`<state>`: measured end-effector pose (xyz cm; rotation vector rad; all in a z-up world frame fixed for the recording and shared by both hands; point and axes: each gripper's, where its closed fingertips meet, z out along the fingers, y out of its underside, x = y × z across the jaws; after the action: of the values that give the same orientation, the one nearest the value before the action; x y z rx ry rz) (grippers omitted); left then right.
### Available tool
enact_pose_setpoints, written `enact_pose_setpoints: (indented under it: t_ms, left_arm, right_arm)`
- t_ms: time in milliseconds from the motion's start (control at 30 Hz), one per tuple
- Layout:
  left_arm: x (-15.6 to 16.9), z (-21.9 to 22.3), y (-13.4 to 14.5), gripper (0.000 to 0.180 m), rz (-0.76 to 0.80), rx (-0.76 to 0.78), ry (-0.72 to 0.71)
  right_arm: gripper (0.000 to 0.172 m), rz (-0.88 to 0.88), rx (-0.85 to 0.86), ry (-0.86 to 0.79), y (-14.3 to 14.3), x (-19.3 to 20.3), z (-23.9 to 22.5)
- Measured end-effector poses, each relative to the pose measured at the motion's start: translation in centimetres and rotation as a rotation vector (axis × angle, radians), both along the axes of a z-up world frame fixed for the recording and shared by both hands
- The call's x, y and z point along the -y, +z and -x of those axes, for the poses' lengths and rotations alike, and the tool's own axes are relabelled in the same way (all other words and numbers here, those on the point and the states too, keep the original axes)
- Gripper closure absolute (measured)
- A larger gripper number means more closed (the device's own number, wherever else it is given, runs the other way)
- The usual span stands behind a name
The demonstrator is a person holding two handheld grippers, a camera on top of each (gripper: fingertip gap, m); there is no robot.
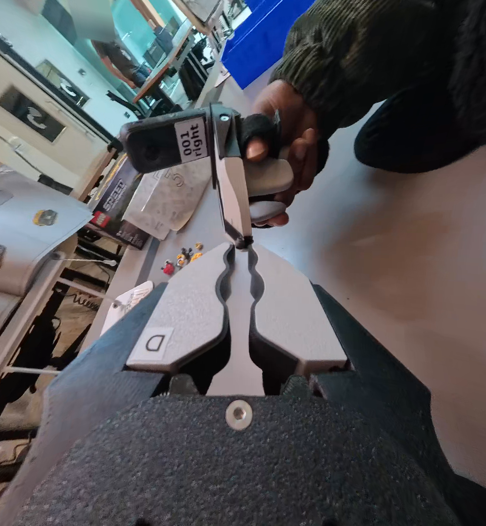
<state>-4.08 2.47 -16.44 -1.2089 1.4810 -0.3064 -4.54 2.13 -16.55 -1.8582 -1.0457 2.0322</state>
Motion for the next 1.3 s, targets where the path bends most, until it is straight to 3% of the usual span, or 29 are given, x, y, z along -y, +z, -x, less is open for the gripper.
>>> enact_pose_setpoints:
  t_ms: [400, 500, 633, 767, 867, 1067, 1300]
  left_arm:
    - [1.6, -0.6, -3.5, 0.175, 0.091, -0.096, -0.097]
    - [1.0, -0.6, -3.8, 0.175, 0.167, -0.063, -0.054]
    - [-1.4, 0.2, -3.3, 0.174, 0.55, 0.169, 0.079]
    - [-2.1, 0.6, -3.1, 0.175, 1.017, 0.37, 0.09]
    - [-2.0, 0.5, -3.1, 0.175, 1.229, 0.453, 0.059]
    - [-1.6, 0.3, -3.3, 0.175, 1.364, 0.484, 0.029]
    - [-1.7, 0.4, -4.0, 0.175, 1.402, 0.468, 0.046]
  right_arm:
    - [0.162, 0.038, 0.149, 0.119, -3.5, 1.6, -0.5]
    - [0.162, -0.017, 0.142, 0.089, -3.8, 1.1, -0.5]
    - [0.155, -0.432, 0.031, -0.155, -1.9, -1.8, -0.7]
    - [0.151, -0.985, 0.111, -0.284, -1.6, -2.7, -0.9]
    - [0.151, -1.283, 0.204, -0.285, -2.5, -2.6, -0.4]
    - [0.164, -1.518, 0.298, -0.255, -3.7, -2.6, 0.4]
    - [0.162, -1.77, 0.368, -0.235, -4.2, -2.7, 0.4]
